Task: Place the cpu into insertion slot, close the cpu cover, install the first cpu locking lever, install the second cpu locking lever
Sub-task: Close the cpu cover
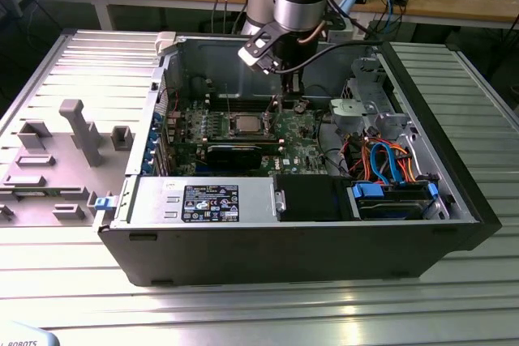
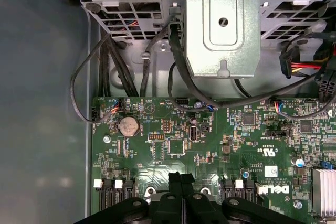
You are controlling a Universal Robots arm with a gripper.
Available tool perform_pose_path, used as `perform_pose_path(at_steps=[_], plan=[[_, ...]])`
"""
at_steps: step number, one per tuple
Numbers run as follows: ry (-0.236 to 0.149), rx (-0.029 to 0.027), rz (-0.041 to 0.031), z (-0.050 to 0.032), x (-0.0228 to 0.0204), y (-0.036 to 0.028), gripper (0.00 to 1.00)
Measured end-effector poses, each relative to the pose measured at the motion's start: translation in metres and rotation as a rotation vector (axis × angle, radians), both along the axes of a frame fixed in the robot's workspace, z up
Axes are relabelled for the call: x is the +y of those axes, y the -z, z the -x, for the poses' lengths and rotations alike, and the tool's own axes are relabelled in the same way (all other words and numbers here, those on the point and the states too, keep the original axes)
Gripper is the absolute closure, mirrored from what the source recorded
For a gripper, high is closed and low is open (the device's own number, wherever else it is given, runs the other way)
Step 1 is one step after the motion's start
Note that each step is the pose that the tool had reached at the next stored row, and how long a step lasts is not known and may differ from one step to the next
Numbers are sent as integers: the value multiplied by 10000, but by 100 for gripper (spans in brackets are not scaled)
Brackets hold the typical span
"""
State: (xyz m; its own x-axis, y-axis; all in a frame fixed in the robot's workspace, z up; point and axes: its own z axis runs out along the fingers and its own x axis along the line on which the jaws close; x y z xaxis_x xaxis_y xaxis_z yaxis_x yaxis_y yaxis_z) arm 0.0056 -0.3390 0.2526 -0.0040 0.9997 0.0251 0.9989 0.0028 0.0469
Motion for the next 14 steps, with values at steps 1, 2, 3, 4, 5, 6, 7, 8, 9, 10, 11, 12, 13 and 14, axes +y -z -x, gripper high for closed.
perform_pose_path(at_steps=[1,2,3,4,5,6,7,8,9,10,11,12,13,14], plan=[[0,0,0,3,0,0,89],[0,0,0,8,0,0,89],[-1,0,0,11,0,0,89],[0,0,0,16,0,0,89],[-1,0,-1,17,0,0,89],[-1,-1,0,18,0,0,89],[0,-1,-1,19,0,0,89],[0,-1,0,20,0,0,89],[1,0,0,22,0,0,89],[0,-1,0,25,0,0,89],[0,-1,-1,27,0,0,89],[0,0,-1,29,0,0,89],[0,0,-1,32,0,0,89],[1,0,0,34,0,0,89]])
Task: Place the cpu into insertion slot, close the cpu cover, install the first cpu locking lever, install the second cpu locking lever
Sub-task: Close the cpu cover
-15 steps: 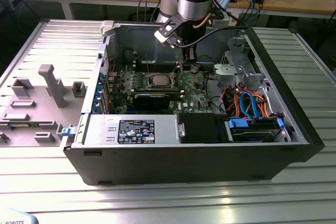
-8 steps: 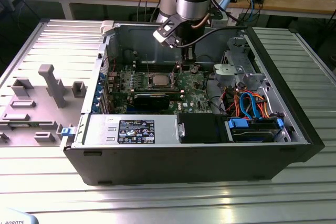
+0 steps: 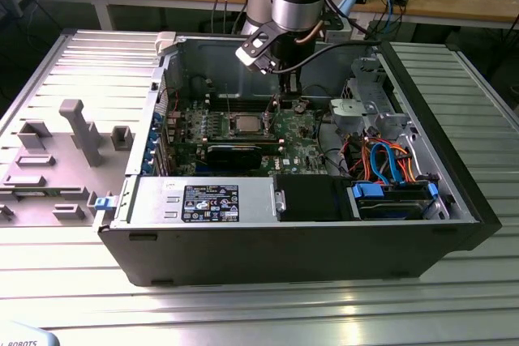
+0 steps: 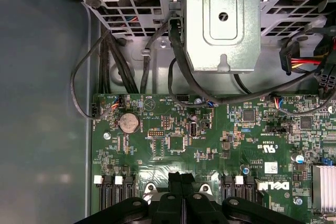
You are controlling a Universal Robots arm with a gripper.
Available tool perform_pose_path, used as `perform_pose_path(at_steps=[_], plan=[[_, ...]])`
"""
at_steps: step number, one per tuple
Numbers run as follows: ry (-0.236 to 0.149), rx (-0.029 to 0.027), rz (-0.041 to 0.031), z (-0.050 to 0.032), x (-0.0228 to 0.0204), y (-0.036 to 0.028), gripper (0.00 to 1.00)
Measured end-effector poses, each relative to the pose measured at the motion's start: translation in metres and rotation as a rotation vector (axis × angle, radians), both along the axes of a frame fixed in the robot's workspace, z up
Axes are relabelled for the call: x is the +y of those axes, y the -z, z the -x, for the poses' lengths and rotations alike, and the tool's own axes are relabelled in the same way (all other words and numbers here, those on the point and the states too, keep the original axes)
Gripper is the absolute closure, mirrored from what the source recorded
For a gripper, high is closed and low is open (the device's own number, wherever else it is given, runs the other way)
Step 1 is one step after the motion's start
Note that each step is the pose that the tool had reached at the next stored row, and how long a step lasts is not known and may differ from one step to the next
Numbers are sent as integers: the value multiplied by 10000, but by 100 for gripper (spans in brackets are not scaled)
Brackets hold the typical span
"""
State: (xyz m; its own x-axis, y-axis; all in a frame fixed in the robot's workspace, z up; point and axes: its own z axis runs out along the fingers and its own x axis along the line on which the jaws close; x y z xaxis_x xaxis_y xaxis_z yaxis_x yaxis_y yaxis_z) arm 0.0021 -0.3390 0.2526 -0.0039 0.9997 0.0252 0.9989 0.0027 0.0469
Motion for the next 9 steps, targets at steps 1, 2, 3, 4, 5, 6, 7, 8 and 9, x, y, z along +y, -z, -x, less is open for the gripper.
perform_pose_path(at_steps=[1,2,3,4,5,6,7,8,9], plan=[[-1,0,0,3,0,0,89],[-1,0,-1,8,0,0,89],[-3,0,0,11,0,0,89],[-2,0,0,13,0,0,89],[-1,-1,0,16,0,0,89],[-2,0,0,18,0,0,89],[-3,0,0,18,0,0,89],[-1,1,0,20,0,0,89],[-2,0,0,20,0,0,89]])
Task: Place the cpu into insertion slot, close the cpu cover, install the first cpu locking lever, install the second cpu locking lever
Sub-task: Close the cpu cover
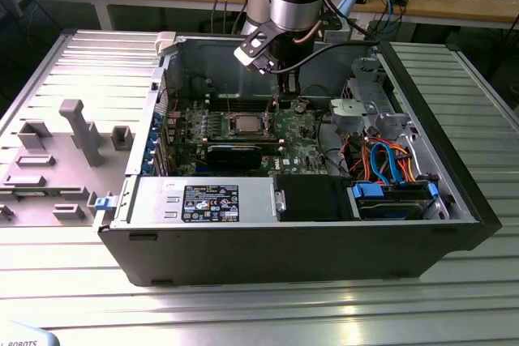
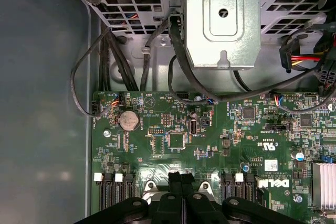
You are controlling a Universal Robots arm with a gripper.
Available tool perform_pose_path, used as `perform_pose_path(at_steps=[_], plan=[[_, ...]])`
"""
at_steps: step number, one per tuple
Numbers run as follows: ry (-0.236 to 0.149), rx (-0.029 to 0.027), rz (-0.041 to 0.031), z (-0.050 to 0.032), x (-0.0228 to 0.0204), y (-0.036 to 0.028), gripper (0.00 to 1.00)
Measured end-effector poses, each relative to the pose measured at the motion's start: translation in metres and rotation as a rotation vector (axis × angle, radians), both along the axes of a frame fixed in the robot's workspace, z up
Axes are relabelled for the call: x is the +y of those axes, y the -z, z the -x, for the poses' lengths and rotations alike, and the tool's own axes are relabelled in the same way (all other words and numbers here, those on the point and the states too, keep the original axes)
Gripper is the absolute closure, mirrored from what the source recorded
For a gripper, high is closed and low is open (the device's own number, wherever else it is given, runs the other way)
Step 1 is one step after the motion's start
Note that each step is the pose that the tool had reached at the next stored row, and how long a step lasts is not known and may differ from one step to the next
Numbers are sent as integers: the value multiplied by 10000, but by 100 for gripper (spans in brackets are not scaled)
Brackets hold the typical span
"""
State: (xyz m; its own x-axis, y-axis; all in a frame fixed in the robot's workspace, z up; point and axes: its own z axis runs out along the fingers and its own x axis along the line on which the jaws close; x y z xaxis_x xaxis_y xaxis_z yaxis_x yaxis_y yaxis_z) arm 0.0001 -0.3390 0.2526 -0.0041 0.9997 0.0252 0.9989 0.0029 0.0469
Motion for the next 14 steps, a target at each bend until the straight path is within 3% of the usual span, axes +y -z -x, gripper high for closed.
perform_pose_path(at_steps=[14], plan=[[0,0,0,39,0,0,89]])
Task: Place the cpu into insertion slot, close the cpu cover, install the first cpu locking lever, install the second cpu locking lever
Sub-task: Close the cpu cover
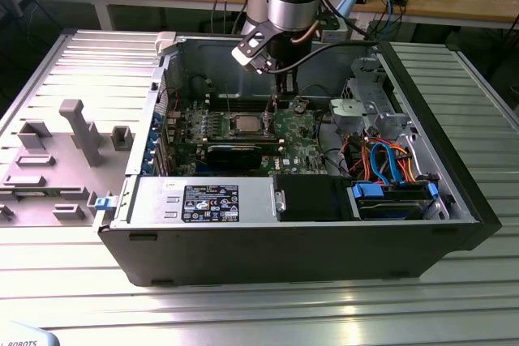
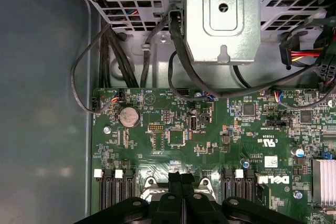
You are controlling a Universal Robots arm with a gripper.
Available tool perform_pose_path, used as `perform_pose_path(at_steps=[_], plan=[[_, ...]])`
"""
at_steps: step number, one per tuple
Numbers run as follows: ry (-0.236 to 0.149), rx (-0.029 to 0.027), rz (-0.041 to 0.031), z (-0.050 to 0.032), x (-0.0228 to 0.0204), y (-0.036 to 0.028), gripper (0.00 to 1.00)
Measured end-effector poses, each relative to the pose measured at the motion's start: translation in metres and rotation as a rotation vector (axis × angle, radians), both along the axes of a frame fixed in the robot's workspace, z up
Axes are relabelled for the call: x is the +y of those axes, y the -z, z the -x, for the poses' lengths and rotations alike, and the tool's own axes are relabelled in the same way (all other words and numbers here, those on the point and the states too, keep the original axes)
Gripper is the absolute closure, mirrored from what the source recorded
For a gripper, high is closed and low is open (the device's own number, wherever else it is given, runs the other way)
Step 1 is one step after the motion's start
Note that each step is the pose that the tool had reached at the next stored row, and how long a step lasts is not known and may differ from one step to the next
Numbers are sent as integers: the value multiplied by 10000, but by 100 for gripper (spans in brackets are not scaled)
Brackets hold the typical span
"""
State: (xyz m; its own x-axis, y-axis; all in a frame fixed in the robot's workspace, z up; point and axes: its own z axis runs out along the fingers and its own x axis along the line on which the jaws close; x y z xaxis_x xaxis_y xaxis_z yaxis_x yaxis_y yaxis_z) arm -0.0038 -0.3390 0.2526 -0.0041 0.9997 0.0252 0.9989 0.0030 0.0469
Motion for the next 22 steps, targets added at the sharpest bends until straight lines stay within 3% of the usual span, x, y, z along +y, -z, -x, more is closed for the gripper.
perform_pose_path(at_steps=[12,22], plan=[[2,0,0,27,0,0,89],[2,0,1,106,0,0,89]])
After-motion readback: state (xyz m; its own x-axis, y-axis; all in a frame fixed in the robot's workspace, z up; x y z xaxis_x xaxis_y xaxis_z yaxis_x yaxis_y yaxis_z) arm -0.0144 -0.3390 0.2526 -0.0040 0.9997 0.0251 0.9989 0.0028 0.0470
